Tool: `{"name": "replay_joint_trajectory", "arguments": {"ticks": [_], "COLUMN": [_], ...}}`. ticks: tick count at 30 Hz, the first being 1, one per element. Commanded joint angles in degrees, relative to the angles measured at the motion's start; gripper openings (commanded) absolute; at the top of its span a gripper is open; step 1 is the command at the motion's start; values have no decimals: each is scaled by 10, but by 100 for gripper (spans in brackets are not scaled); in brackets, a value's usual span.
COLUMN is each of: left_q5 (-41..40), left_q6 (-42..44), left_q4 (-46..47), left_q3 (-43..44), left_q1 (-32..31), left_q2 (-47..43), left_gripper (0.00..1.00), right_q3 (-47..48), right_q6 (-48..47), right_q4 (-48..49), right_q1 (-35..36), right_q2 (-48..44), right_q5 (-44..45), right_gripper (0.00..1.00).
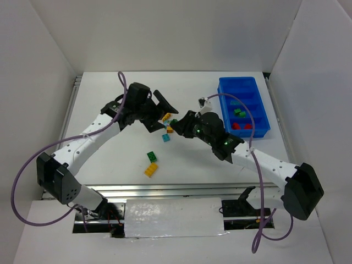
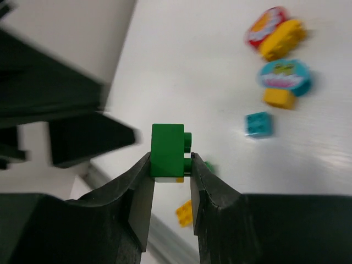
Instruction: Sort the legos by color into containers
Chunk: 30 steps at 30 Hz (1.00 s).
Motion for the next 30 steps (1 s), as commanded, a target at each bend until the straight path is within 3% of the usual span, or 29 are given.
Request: {"name": "replay_joint_trajectory", "arguments": {"ticks": [1, 4, 5, 10, 15, 23, 25, 27, 30], "left_q5": [-58, -65, -68, -85, -121, -76, -61, -56, -57], "left_q6": [64, 106, 129, 203, 246, 298, 305, 309, 314], "left_q4": [-57, -64, -69, -122, -140, -118, -114, -111, -106], "left_q3": [44, 22, 8, -26, -95, -157, -163, -172, -181], "left_q1": [48, 96, 105, 117, 117, 117, 117, 117, 117], "left_q2": [-16, -45, -52, -67, -92, -115, -117, -117, -116], "left_gripper": [100, 99, 100, 99, 99, 100, 100, 99, 99], "right_q3": [7, 40, 60, 193, 291, 433, 447, 479, 500], "right_q6": [10, 21, 23, 13, 2, -18, -20, -21, -20], "right_q4": [-92, -173, -247, -400, -434, -470, -470, -484, -510], "right_q1": [-73, -151, -199, -324, -413, -460, -474, -478, -476], "right_q2": [-18, 13, 31, 152, 226, 351, 367, 380, 378], "right_q5": [70, 91, 106, 171, 183, 216, 208, 201, 196], "right_gripper": [0, 0, 0, 0, 0, 10, 35, 69, 76]}}
